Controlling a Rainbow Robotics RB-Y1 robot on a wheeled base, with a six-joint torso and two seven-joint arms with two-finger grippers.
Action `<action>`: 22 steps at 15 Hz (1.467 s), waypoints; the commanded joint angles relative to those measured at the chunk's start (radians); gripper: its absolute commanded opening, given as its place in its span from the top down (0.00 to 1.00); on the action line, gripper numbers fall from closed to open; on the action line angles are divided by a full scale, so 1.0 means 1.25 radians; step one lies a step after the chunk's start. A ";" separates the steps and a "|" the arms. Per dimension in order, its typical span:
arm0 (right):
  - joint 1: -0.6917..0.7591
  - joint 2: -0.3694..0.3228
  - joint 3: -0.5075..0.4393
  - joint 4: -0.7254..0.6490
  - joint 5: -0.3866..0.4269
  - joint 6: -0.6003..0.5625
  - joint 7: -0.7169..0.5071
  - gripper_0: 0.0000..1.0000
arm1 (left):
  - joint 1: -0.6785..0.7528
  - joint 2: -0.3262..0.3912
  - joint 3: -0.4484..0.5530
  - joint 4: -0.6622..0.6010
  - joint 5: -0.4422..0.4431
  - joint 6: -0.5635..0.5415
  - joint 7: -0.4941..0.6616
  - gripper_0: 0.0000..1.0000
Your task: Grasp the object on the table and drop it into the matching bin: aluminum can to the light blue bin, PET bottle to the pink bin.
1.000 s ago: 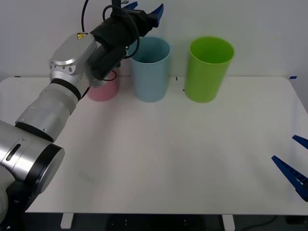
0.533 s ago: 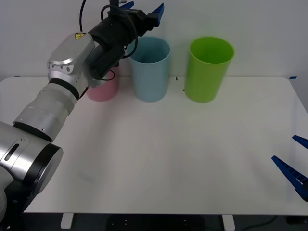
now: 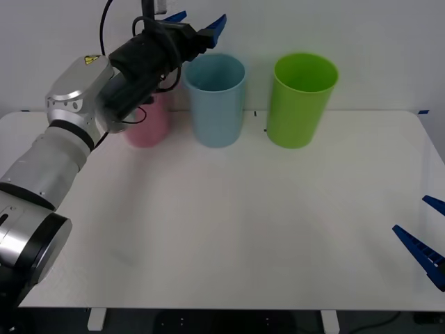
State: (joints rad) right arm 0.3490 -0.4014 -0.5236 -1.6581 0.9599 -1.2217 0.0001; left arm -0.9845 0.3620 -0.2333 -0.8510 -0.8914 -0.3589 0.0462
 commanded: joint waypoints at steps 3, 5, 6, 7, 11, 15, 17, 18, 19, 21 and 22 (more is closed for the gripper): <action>0.000 0.000 0.000 0.000 0.000 0.000 0.000 0.00 | 0.135 0.090 -0.034 -0.164 0.093 -0.002 -0.005 0.00; 0.000 0.000 0.000 0.000 0.000 0.000 0.000 0.00 | 0.194 0.125 -0.034 -0.230 0.124 -0.006 -0.011 0.00; 0.000 0.000 0.000 0.000 0.000 0.000 0.000 0.00 | 0.230 0.146 -0.034 -0.262 0.142 -0.016 -0.019 0.00; 0.000 0.000 0.000 0.000 0.000 0.000 0.000 0.00 | 0.256 0.163 -0.031 -0.283 0.156 -0.028 -0.023 0.00; 0.000 0.000 0.000 0.000 0.000 0.000 0.000 0.00 | 0.380 0.218 0.039 -0.328 0.172 -0.149 -0.048 0.00; 0.000 0.000 0.000 0.000 0.000 0.000 0.000 0.00 | 0.514 0.221 0.178 -0.350 0.134 -0.288 -0.070 0.00; 0.000 0.000 0.000 0.000 0.000 0.000 0.000 0.00 | 0.597 0.220 0.252 -0.393 0.120 -0.334 -0.076 0.00; 0.000 0.000 0.000 0.000 0.000 0.000 0.000 0.00 | 0.630 0.220 0.281 -0.405 0.114 -0.358 -0.077 0.00; 0.000 0.000 0.000 0.000 0.000 0.000 0.000 0.00 | 0.669 0.221 0.315 -0.415 0.109 -0.399 -0.079 0.00; 0.000 0.000 0.000 0.000 0.000 0.000 0.000 0.00 | 0.723 0.221 0.369 -0.433 0.102 -0.448 -0.082 0.00; 0.000 0.000 0.000 0.000 0.000 0.000 0.000 0.00 | 0.763 0.221 0.406 -0.452 0.084 -0.475 -0.084 0.00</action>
State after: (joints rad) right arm 0.3491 -0.4014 -0.5236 -1.6581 0.9599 -1.2217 -0.0001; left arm -0.0665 0.6379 0.2418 -1.3994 -0.7704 -0.9271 -0.0569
